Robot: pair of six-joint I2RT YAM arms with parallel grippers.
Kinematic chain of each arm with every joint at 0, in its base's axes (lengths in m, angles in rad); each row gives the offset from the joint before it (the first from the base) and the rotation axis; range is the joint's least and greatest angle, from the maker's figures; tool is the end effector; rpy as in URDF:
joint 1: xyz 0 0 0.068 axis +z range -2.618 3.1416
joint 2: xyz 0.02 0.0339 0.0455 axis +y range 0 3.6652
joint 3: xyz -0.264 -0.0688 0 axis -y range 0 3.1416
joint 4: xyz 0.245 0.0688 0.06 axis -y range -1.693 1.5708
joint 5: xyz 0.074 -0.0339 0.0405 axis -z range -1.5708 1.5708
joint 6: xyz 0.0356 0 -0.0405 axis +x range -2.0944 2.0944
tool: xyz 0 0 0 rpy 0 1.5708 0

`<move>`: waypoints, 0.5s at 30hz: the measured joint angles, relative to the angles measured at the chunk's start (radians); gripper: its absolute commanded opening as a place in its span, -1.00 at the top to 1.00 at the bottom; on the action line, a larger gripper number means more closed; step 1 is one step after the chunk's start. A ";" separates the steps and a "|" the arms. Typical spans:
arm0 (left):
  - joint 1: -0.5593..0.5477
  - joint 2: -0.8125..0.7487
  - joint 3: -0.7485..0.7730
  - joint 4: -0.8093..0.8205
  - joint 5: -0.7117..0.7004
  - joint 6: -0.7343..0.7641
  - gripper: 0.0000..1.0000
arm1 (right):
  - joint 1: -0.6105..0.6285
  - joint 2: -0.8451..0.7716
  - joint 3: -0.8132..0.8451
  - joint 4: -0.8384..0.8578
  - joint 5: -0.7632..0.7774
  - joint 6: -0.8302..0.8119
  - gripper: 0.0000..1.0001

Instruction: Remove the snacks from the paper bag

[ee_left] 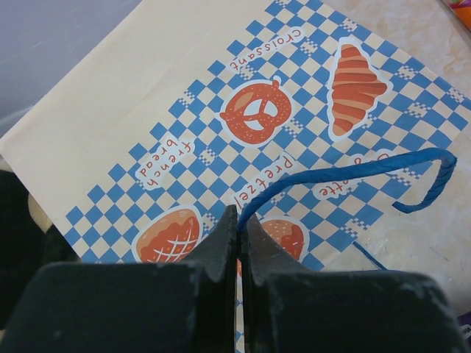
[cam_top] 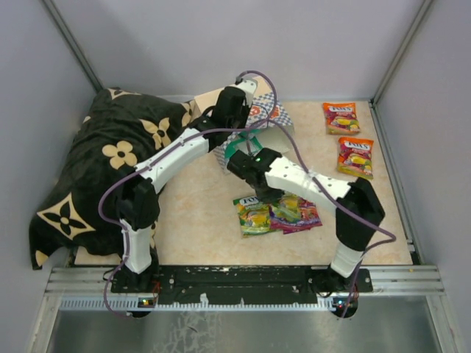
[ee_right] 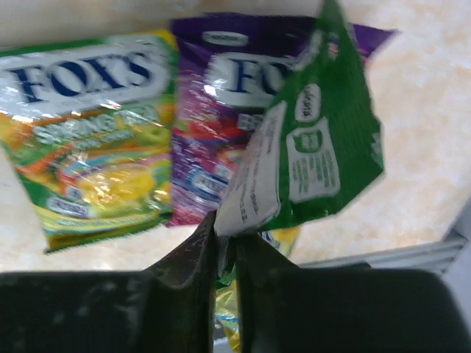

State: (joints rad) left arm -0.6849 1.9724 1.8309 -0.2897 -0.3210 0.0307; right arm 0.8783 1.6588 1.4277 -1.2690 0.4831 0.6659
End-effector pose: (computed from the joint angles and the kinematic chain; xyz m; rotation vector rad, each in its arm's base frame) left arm 0.3728 -0.2900 0.3363 0.4984 1.9163 -0.1035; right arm 0.2061 0.2226 0.2735 -0.2653 2.7123 -0.4138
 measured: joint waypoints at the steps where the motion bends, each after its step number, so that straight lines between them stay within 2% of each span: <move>1: 0.002 -0.002 -0.003 -0.001 0.001 0.000 1.00 | 0.013 0.034 0.008 0.019 -0.012 -0.005 0.15; 4: 0.015 -0.006 -0.009 0.000 0.008 0.000 1.00 | 0.036 0.084 0.013 0.113 -0.100 -0.022 -0.53; 5: 0.022 -0.009 -0.011 -0.001 0.010 0.000 1.00 | 0.038 0.084 0.013 0.156 -0.155 -0.039 -0.87; 6: 0.029 -0.012 -0.013 0.000 0.014 0.000 1.00 | 0.038 0.073 0.012 0.198 -0.205 -0.048 -0.97; 8: 0.041 -0.018 -0.014 0.000 0.019 0.000 1.00 | 0.031 0.016 -0.009 0.320 -0.318 -0.071 -0.98; 10: 0.051 -0.026 -0.016 0.000 0.026 0.000 1.00 | 0.004 -0.113 -0.089 0.496 -0.447 -0.079 -0.99; 13: 0.060 -0.037 -0.018 0.003 0.038 -0.003 1.00 | -0.101 -0.433 -0.341 0.871 -0.583 -0.001 -0.98; 15: 0.064 -0.045 -0.021 0.006 0.045 -0.007 1.00 | -0.184 -0.609 -0.499 1.065 -0.597 0.092 -0.98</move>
State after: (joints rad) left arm -0.6209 1.9278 1.8095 -0.2832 -0.2756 0.0238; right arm 0.6941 1.0500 0.9287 -0.2035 -0.1139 0.7582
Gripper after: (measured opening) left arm 0.012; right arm 0.991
